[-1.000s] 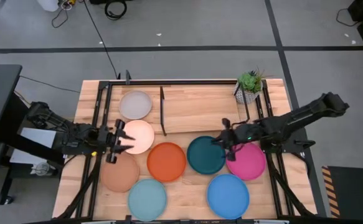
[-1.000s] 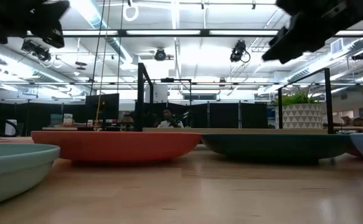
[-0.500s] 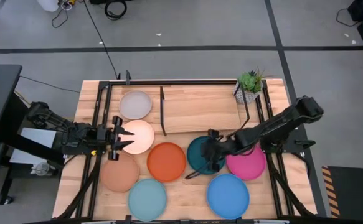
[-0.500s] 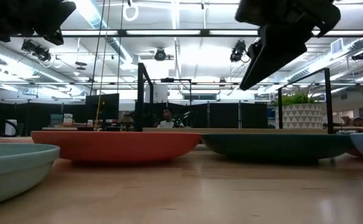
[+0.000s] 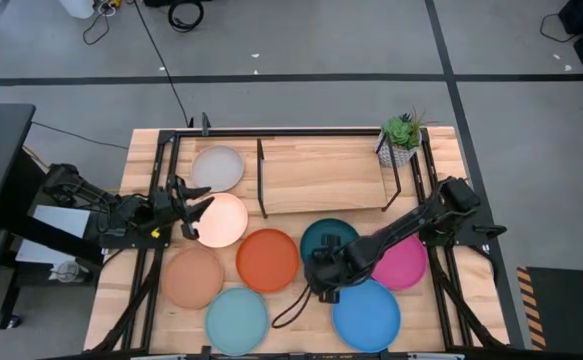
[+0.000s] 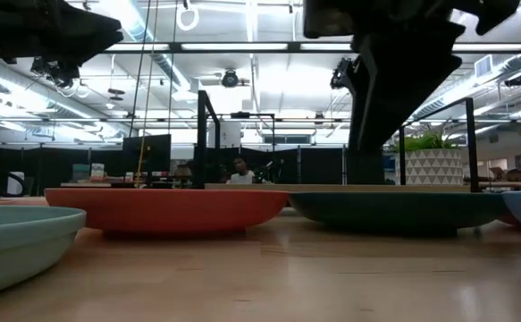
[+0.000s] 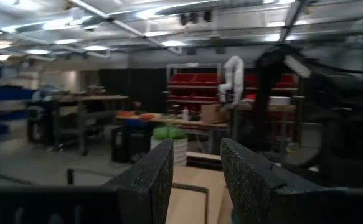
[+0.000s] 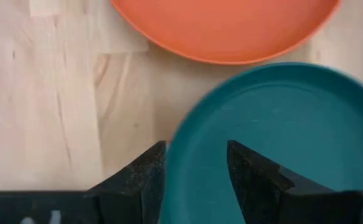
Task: Place and stack plates onto a shelf
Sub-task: Put the dark green plate on the shelf
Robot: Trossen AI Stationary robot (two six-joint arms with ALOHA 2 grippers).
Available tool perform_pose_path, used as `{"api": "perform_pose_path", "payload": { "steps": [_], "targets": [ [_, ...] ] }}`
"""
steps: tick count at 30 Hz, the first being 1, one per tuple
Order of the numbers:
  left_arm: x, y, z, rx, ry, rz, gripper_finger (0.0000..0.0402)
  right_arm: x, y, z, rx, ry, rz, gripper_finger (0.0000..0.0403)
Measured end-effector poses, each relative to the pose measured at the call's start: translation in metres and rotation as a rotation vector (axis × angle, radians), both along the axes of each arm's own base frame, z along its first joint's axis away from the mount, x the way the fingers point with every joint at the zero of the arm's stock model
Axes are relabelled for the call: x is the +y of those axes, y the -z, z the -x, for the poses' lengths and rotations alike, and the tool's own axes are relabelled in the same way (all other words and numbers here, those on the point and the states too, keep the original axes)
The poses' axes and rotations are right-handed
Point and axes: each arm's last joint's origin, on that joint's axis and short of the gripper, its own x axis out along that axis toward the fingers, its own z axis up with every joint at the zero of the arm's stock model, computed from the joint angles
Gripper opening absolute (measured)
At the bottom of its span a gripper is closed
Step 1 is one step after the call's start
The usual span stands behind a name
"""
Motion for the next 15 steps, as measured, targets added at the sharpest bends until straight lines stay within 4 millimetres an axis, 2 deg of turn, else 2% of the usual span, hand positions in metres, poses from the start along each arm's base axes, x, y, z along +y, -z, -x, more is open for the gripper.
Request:
{"api": "perform_pose_path", "payload": {
  "steps": [3,9,12,15],
  "targets": [
    [0.0,0.0,0.0,0.002,-0.001,0.006,0.0142,0.006,0.008,-0.006,0.03,0.042,-0.026,0.0183],
    [0.0,0.001,0.0,0.002,0.006,0.024,0.0142,0.009,0.033,-0.004,0.158,0.105,-0.065,0.0198],
    [0.0,0.001,0.0,0.003,0.006,0.024,0.0142,0.009,0.04,-0.002,0.198,0.121,-0.049,0.019],
    [0.0,0.001,-0.001,0.004,0.006,0.024,0.0142,0.008,0.041,0.0,0.221,0.124,-0.029,0.0164]
  ]
}}
